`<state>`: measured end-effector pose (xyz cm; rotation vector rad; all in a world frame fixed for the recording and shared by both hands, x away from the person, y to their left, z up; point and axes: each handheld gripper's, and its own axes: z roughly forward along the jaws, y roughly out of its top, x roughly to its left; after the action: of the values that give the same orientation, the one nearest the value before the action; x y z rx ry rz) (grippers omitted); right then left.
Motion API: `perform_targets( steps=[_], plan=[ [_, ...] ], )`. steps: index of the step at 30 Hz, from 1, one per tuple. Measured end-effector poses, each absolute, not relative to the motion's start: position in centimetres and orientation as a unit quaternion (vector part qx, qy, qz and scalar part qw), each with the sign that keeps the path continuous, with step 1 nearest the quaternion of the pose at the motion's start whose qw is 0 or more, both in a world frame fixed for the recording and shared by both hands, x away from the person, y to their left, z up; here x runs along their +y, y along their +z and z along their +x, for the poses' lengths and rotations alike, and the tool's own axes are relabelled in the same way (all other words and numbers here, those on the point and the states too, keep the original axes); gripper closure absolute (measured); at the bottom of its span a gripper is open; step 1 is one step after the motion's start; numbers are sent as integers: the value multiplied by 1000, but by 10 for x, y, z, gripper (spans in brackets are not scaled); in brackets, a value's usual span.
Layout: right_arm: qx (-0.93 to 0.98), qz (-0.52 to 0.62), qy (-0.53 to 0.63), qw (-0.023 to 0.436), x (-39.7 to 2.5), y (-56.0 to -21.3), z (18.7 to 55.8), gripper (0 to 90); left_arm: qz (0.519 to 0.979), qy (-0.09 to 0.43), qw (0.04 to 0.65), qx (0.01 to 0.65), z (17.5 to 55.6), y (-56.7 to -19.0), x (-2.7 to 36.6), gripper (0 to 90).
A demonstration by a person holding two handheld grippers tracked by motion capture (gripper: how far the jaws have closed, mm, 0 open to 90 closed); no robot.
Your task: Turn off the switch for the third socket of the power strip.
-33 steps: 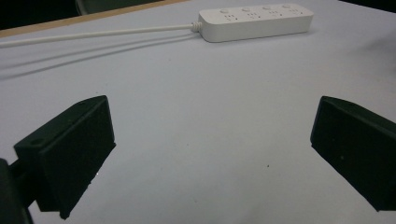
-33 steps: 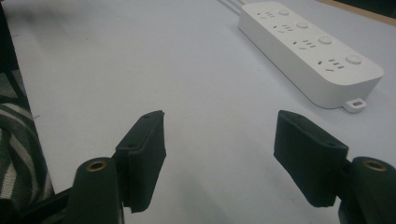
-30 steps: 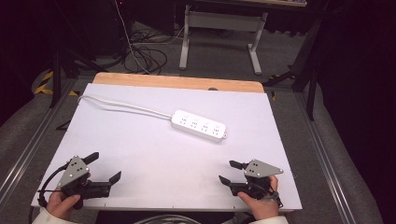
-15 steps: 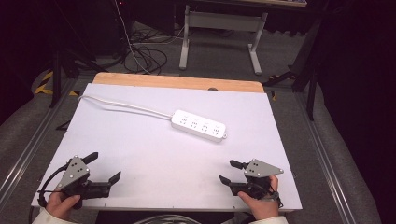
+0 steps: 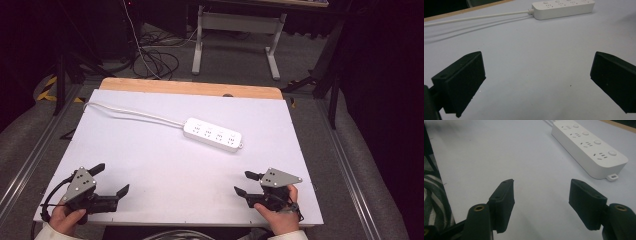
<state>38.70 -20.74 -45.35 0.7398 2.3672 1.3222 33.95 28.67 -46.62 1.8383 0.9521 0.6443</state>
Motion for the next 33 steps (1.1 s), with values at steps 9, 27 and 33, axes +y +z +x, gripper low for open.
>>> perform_targets(
  steps=[9,27,33],
  plan=[
    [832,257,462,167,-202,-434,396,405,752,264,465,387,340,-466,287,2],
    [831,257,462,171,-195,-407,418,413,753,263,464,386,340,-466,287,3],
    [835,252,456,176,-191,-397,427,417,753,262,464,386,340,-466,287,2]
  ],
)
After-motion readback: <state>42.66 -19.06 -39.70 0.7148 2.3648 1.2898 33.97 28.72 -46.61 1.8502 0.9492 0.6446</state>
